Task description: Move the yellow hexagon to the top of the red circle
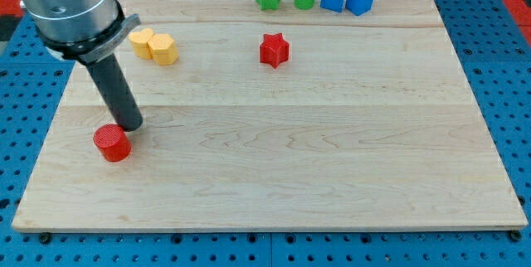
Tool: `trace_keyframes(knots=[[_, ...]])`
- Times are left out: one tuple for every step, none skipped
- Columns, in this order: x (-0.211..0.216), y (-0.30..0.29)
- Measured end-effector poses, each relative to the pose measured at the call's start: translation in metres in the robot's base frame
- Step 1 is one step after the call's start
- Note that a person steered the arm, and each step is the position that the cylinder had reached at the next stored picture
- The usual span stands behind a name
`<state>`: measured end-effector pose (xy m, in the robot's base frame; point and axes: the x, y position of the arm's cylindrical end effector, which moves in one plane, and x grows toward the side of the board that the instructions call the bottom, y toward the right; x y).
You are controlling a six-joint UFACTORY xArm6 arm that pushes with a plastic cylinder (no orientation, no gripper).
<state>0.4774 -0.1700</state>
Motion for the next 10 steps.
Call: trace_keyframes(knots=[[-0.053,0.079],[-0.123,0.097],[-0.190,0.097],[-0.210,0.082],[-0.187,0.030],[-0.146,0.016],[-0.104,0.036],[-0.073,0.012],[-0.085,0.010],[-0.077,-0.033]])
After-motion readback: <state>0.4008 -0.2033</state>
